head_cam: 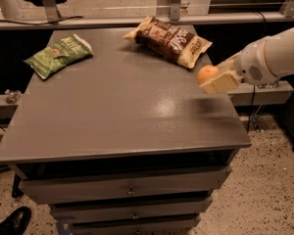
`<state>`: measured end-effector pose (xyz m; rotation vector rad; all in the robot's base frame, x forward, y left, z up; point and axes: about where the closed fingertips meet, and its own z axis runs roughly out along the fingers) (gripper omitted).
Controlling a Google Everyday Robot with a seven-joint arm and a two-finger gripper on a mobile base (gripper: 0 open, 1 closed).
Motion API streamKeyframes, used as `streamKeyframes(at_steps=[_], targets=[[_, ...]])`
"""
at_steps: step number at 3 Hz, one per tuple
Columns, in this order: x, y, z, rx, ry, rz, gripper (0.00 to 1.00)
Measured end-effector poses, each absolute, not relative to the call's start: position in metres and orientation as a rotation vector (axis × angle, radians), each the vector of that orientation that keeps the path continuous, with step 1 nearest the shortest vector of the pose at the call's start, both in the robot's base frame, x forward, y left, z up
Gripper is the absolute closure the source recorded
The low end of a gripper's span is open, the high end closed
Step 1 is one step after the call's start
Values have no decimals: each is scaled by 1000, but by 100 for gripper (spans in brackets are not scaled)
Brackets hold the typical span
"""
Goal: Move orange near brown chip bag
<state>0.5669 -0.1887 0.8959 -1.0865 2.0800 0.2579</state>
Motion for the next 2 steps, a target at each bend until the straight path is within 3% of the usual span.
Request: streamKeyframes(at_steps=[2], targets=[[648, -189, 883, -982, 2051, 243, 100]])
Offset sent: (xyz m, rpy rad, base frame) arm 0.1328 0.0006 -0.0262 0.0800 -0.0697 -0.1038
